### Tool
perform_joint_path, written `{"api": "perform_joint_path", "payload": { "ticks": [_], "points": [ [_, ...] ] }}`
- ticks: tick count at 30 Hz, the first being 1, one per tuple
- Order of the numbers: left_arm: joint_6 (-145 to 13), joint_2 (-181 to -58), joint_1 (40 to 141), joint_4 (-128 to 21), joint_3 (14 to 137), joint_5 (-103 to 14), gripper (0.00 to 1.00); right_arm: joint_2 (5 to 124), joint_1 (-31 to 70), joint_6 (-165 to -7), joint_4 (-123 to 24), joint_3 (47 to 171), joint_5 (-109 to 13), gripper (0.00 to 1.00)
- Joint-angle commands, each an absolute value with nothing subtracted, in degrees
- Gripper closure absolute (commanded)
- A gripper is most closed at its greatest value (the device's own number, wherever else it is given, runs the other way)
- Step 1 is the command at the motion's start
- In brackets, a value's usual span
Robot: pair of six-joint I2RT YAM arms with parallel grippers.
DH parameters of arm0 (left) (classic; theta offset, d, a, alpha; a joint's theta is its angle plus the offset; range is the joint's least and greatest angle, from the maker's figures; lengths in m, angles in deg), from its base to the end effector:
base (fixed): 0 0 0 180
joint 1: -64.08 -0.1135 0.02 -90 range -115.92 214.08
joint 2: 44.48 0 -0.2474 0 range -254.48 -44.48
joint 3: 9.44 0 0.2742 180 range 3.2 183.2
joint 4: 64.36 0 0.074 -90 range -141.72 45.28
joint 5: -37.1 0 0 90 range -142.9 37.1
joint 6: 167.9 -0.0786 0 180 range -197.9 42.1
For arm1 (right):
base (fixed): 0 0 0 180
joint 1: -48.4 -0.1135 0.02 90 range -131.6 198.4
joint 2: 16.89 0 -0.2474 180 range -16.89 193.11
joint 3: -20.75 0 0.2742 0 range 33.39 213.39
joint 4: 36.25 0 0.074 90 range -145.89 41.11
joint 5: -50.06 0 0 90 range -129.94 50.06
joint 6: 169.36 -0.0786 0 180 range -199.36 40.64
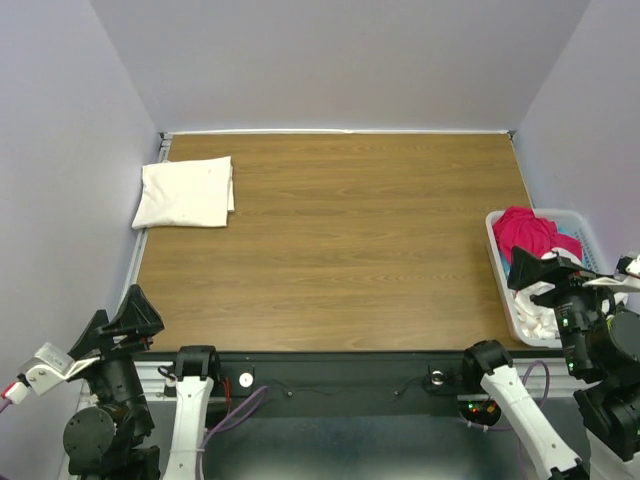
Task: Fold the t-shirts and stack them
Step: Neatly place the folded tshirt to the corner
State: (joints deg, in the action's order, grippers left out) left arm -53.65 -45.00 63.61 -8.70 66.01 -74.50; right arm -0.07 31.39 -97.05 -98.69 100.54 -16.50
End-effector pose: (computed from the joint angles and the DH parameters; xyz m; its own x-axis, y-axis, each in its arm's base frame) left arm -0.0175 0.0288 0.4291 0.4467 -0.3782 -0.8108 -0.1882 0.8462 -0.4985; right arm 0.0607 -0.0141 0.4307 0.0425 0.3045 -0.9516 0.1040 0.9459 0.3074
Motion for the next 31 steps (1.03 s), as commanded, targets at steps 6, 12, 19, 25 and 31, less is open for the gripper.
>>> {"api": "perform_joint_path", "payload": {
  "ticks": [6,12,19,25,31],
  "points": [
    [-49.60,-44.66,63.46,-6.81,66.75,-73.38,0.01,-1.86,29.86,-95.97,-98.55,102.03,-15.59,0.00],
    [-49.51,-43.09,63.55,-6.02,66.31,-73.47,0.01,-2.21,29.51,-95.88,-98.46,101.33,-15.59,0.00],
    [-48.28,-42.90,63.46,-7.16,65.08,-73.90,0.01,-2.56,29.24,-95.45,-97.58,100.80,-16.12,0.00],
    [-48.28,-43.87,63.46,-8.57,64.29,-73.55,0.01,-2.47,29.15,-94.83,-97.23,100.45,-16.39,0.00],
    [-48.19,-44.04,63.55,-10.41,62.80,-73.29,0.01,-2.12,29.15,-94.57,-96.35,100.18,-16.65,0.00]
  ]
}}
